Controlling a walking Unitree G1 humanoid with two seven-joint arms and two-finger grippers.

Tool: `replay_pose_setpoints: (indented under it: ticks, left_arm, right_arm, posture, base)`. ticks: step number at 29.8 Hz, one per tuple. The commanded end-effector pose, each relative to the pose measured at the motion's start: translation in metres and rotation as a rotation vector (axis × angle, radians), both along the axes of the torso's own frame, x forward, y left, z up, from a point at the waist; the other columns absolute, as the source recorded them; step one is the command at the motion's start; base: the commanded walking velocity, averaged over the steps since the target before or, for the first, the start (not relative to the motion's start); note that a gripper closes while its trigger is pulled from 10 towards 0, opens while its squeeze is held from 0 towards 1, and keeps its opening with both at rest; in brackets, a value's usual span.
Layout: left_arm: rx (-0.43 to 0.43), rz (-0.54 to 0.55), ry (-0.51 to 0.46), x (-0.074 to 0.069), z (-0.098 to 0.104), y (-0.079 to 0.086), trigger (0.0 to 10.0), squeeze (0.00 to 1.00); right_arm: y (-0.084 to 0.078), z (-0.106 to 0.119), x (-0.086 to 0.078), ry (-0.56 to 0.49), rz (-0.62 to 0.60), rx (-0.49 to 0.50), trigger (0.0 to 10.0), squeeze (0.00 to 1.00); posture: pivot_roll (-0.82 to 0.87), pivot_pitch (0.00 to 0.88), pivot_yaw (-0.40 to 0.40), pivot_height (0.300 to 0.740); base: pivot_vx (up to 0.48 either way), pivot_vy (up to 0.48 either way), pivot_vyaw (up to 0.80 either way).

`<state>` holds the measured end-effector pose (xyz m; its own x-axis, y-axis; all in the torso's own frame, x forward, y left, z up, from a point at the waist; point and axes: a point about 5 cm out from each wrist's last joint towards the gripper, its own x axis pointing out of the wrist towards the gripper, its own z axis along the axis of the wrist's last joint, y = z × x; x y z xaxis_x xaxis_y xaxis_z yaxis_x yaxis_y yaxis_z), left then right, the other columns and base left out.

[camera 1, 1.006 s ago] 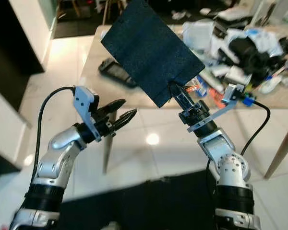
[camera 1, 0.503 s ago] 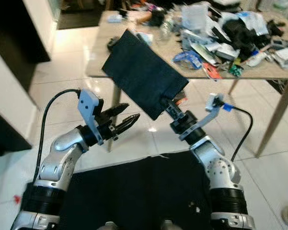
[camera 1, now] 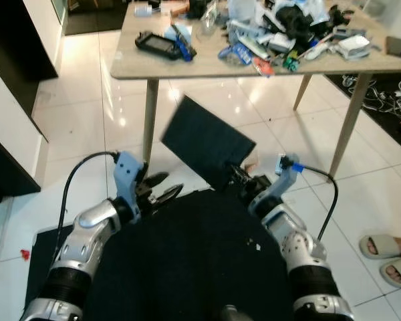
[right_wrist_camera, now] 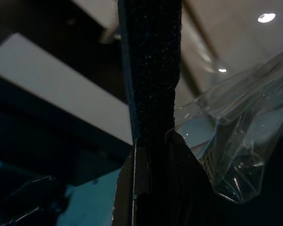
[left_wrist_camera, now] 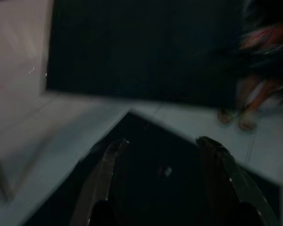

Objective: Picking trash to rubbish bin

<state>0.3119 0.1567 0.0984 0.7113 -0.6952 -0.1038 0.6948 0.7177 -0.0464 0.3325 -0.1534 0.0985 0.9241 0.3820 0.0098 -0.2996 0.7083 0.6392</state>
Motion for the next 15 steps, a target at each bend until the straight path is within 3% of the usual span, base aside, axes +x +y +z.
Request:
replay_pose_setpoints:
  ticks: [1, 3, 4, 8, 9, 12, 15]
  left_arm:
    - [0.051, 0.044, 0.048, -0.002, -0.016, 0.006, 10.0, 0.00]
    - [0.097, 0.132, 0.142, -0.008, -0.041, 0.019, 10.0, 0.00]
    - [0.097, 0.132, 0.142, -0.008, -0.041, 0.019, 10.0, 0.00]
    - [0.187, 0.314, 0.292, -0.025, -0.080, 0.042, 10.0, 0.00]
    - [0.187, 0.314, 0.292, -0.025, -0.080, 0.042, 10.0, 0.00]
    - [0.300, 0.522, 0.485, -0.064, -0.124, 0.069, 10.0, 0.00]
    - [0.320, 0.619, 0.605, -0.093, -0.146, 0.079, 10.0, 0.00]
  right_arm:
    - [-0.014, -0.014, -0.004, 0.045, -0.060, -0.029, 10.0, 0.00]
    - [-0.023, -0.034, -0.010, 0.135, -0.110, -0.065, 10.0, 0.00]
    - [-0.023, -0.034, -0.010, 0.135, -0.110, -0.065, 10.0, 0.00]
    - [-0.039, -0.067, -0.026, 0.273, -0.180, -0.115, 10.0, 0.00]
    - [-0.039, -0.067, -0.026, 0.273, -0.180, -0.115, 10.0, 0.00]
    - [-0.057, -0.106, -0.057, 0.458, -0.266, -0.176, 10.0, 0.00]
    - [-0.071, -0.132, -0.087, 0.606, -0.330, -0.224, 10.0, 0.00]
  posture:
    - [0.00, 0.100, 0.040, 0.740]
    - [0.01, 0.094, 0.041, 0.740]
    - [0.01, 0.094, 0.041, 0.740]
    - [0.01, 0.091, 0.042, 0.740]
    - [0.01, 0.091, 0.042, 0.740]
    - [0.01, 0.093, 0.038, 0.740]
    - [0.01, 0.094, 0.036, 0.740]
  base:
    - [0.000, 0.000, -0.80]
    - [0.000, 0.000, -0.80]
    - [0.000, 0.000, -0.80]
    - [0.000, 0.000, -0.80]
    - [0.000, 0.000, -0.80]
    - [0.000, 0.000, -0.80]
    - [0.000, 0.000, -0.80]
